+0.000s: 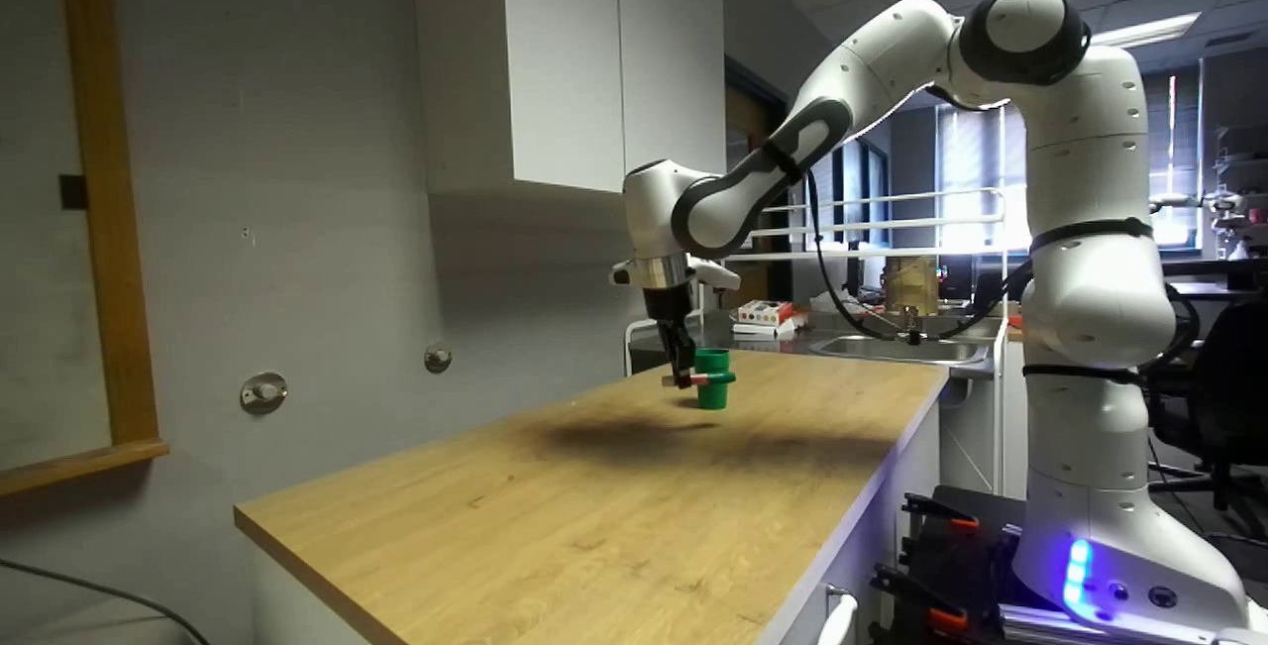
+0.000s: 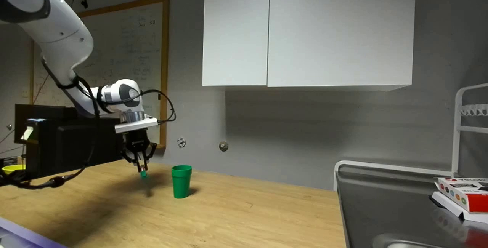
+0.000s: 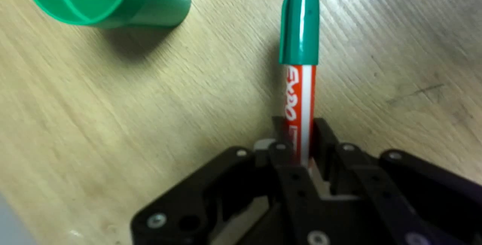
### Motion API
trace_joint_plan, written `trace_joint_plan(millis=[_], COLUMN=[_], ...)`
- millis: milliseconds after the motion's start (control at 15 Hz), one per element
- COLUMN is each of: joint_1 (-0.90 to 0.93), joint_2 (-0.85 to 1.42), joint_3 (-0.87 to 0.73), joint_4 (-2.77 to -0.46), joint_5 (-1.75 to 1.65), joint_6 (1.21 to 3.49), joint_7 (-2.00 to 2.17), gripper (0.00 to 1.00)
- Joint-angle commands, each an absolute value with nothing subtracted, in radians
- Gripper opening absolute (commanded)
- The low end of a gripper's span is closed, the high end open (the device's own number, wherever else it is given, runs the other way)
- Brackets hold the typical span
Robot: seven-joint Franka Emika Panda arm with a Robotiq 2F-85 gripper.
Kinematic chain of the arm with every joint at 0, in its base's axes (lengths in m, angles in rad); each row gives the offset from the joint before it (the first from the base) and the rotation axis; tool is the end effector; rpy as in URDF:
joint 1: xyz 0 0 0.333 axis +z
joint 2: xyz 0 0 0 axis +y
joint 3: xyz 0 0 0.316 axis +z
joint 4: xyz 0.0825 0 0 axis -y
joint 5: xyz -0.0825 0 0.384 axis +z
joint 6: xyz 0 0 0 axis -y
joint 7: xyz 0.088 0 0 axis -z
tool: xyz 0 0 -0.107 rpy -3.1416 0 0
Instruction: Put the marker in the cup
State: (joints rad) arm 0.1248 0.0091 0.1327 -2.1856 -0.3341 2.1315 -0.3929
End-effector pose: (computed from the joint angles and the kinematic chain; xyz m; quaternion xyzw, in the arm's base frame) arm 0.5140 0.1204 0.3805 0.9043 0.4029 -0.0403 0.1349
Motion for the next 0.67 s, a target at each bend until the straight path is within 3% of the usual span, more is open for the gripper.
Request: trace_joint_plan(millis=[0,600], joint_1=[0.117,0.038], joint_2=[-0.095,-0.182], joint_3=[0.122,0.099], joint_4=[-2.207,-2.153], joint_5=[-0.352,-0.379], joint_6=[2.116,2.099], joint_7=[-0.234,0.147], gripper=[0.1,0.1])
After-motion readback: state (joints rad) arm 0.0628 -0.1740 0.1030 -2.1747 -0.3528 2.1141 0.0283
